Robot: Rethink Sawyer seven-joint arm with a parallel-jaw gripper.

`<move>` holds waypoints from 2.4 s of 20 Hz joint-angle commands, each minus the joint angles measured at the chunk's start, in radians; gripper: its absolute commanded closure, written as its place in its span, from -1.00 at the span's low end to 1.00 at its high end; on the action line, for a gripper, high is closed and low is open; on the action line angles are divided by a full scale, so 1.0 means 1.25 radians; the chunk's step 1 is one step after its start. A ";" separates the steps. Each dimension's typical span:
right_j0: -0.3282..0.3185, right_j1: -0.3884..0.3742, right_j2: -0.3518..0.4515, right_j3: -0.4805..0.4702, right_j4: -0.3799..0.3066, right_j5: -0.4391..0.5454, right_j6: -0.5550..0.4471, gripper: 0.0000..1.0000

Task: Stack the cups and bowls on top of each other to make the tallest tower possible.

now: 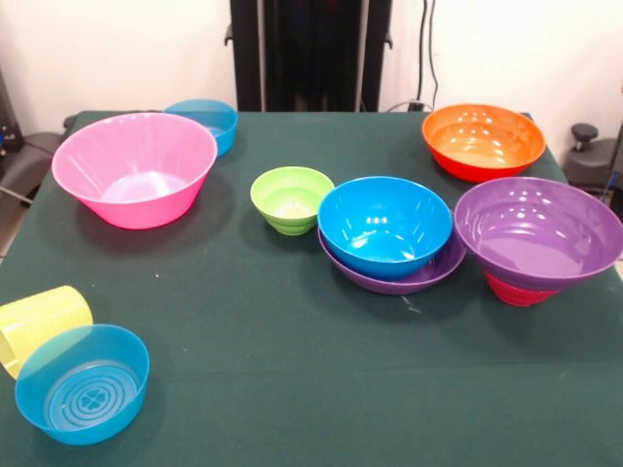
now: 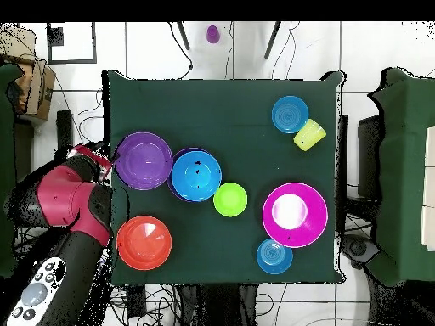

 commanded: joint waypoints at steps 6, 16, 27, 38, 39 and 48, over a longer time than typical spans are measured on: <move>-0.013 -0.054 0.050 0.056 -0.028 0.099 0.091 -1.00; -0.102 -0.274 0.045 0.109 -0.101 0.169 -0.067 -1.00; -0.254 -0.423 0.164 0.213 -0.220 0.125 -0.182 -1.00; -0.386 -0.479 0.292 0.274 -0.356 0.033 -0.174 -1.00; -0.402 -0.478 0.310 0.279 -0.369 0.012 -0.166 -1.00; -0.472 -0.444 0.367 0.251 -0.536 -0.168 -0.088 -1.00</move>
